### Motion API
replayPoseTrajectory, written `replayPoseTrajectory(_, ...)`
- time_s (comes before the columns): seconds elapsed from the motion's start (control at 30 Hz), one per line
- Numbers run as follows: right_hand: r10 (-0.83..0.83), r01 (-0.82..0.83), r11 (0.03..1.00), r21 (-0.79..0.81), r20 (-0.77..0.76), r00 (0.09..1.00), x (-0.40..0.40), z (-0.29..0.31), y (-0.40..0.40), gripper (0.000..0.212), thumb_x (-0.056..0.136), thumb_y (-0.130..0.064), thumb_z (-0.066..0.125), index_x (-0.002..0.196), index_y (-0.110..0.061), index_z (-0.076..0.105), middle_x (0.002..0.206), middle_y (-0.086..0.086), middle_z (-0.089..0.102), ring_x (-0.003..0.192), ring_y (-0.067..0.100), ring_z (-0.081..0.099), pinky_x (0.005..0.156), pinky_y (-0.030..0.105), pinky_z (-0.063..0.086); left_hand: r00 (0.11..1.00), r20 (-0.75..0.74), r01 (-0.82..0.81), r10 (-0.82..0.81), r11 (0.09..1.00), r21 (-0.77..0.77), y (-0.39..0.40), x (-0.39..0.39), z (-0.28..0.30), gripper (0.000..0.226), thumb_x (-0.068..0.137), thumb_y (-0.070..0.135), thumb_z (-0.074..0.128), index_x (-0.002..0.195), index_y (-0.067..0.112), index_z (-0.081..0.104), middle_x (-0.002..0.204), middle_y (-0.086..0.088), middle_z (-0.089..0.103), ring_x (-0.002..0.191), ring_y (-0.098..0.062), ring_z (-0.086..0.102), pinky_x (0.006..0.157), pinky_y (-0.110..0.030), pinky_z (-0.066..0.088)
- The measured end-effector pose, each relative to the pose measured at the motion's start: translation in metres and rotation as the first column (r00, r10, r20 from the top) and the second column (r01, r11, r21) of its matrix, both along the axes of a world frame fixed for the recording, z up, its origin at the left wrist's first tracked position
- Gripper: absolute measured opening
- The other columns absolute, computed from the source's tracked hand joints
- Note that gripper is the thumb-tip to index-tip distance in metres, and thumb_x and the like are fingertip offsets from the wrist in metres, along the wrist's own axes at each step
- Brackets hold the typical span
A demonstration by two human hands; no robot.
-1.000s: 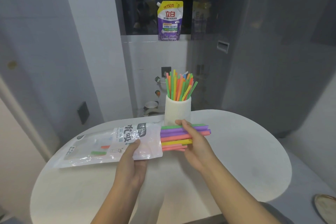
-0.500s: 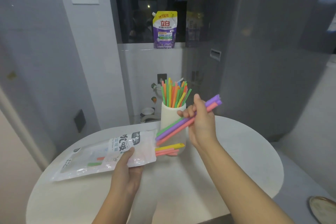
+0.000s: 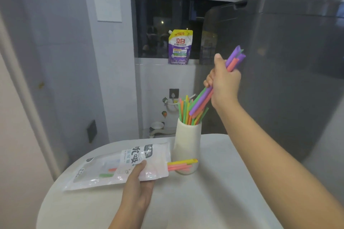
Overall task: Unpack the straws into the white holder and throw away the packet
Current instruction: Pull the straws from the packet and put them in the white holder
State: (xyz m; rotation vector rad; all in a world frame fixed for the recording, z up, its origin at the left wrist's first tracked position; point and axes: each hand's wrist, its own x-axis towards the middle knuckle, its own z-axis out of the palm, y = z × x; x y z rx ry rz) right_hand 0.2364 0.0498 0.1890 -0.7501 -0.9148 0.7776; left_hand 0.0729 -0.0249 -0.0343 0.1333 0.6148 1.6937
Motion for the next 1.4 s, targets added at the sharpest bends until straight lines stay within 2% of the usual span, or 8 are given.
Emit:
replayPoseTrajectory(0.1, -0.034, 0.038, 0.999, -0.020, 0.144, 0.989, -0.005, -0.006, 0.009, 0.033, 0.090, -0.032, 0.055, 0.063, -0.019, 0.046, 0.034, -0.011, 0.044, 0.033, 0.004, 0.044, 0.044, 0.019, 0.045, 1.000, 0.010, -0.012, 0.012, 1.000, -0.006, 0.001, -0.001, 0.001, 0.036, 0.089, -0.004, 0.051, 0.121, 0.012, 0.054, 0.101, -0.005, 0.071, 0.096, -0.020, 0.066, 0.071, -0.039, 0.054)
replayPoseTrajectory(0.23, -0.096, 0.111, 0.993, -0.038, 0.275, 0.957, -0.009, -0.017, 0.019, 0.035, 0.090, -0.035, 0.054, 0.061, -0.017, 0.047, 0.041, -0.008, 0.047, 0.033, 0.002, 0.048, 0.042, 0.015, 0.046, 1.000, 0.029, -0.012, 0.012, 1.000, 0.006, 0.001, -0.001, 0.002, 0.042, 0.089, -0.004, 0.050, 0.128, 0.011, 0.050, 0.111, -0.008, 0.067, 0.100, -0.022, 0.064, 0.059, -0.035, 0.060)
replayPoseTrajectory(0.37, -0.123, 0.146, 0.988, -0.046, 0.332, 0.935, -0.012, -0.027, 0.025, 0.037, 0.091, -0.035, 0.053, 0.061, -0.014, 0.048, 0.047, -0.001, 0.048, 0.032, 0.001, 0.050, 0.039, 0.010, 0.044, 0.999, 0.034, -0.014, 0.014, 1.000, 0.009, 0.002, -0.001, 0.002, 0.040, 0.089, -0.004, 0.049, 0.126, 0.012, 0.051, 0.104, -0.007, 0.068, 0.095, -0.021, 0.065, 0.057, -0.035, 0.060)
replayPoseTrajectory(0.67, -0.108, 0.145, 0.987, -0.076, 0.365, 0.925, -0.017, -0.041, 0.027, 0.037, 0.091, -0.034, 0.053, 0.064, -0.011, 0.049, 0.050, 0.002, 0.049, 0.033, 0.000, 0.050, 0.038, 0.009, 0.042, 0.999, 0.041, -0.017, 0.017, 1.000, 0.009, 0.001, -0.001, 0.003, 0.047, 0.089, -0.004, 0.050, 0.133, 0.009, 0.047, 0.104, -0.007, 0.066, 0.090, -0.020, 0.066, 0.054, -0.034, 0.058)
replayPoseTrajectory(0.8, -0.124, 0.149, 0.987, -0.065, 0.288, 0.950, -0.015, -0.037, 0.023, 0.035, 0.091, -0.035, 0.055, 0.072, -0.005, 0.053, 0.045, -0.002, 0.054, 0.036, 0.003, 0.057, 0.039, 0.009, 0.043, 0.999, 0.040, -0.017, 0.017, 1.000, 0.010, 0.001, -0.002, 0.004, 0.043, 0.088, -0.004, 0.051, 0.129, 0.011, 0.050, 0.099, -0.006, 0.068, 0.083, -0.018, 0.069, 0.053, -0.032, 0.058)
replayPoseTrajectory(1.1, -0.137, 0.103, 0.986, 0.129, 0.295, 0.946, -0.016, -0.026, 0.010, 0.012, 0.090, -0.028, 0.059, 0.081, -0.022, 0.054, 0.061, -0.006, 0.064, 0.054, 0.003, 0.067, 0.052, 0.010, 0.052, 0.999, 0.040, -0.021, 0.022, 1.000, -0.003, 0.001, -0.001, 0.005, 0.048, 0.088, -0.005, 0.051, 0.133, 0.009, 0.048, 0.102, -0.007, 0.068, 0.092, -0.021, 0.065, 0.055, -0.034, 0.059)
replayPoseTrajectory(1.27, -0.150, 0.097, 0.981, 0.166, 0.345, 0.927, -0.017, -0.030, 0.009, 0.008, 0.092, -0.027, 0.055, 0.085, -0.025, 0.052, 0.063, -0.006, 0.059, 0.049, -0.001, 0.062, 0.049, 0.009, 0.050, 0.999, 0.032, -0.028, 0.027, 1.000, 0.007, 0.000, -0.002, 0.006, 0.040, 0.088, -0.005, 0.051, 0.125, 0.010, 0.052, 0.088, -0.004, 0.074, 0.074, -0.017, 0.072, 0.052, -0.033, 0.058)
replayPoseTrajectory(1.4, -0.140, 0.064, 0.978, 0.197, 0.401, 0.905, -0.020, -0.028, 0.006, 0.015, 0.092, -0.028, 0.055, 0.079, -0.032, 0.048, 0.067, -0.007, 0.056, 0.049, -0.004, 0.058, 0.044, 0.006, 0.044, 0.999, 0.035, -0.017, 0.017, 1.000, 0.008, 0.000, -0.002, 0.005, 0.049, 0.088, -0.004, 0.051, 0.136, 0.007, 0.046, 0.103, -0.008, 0.067, 0.091, -0.021, 0.066, 0.053, -0.034, 0.058)
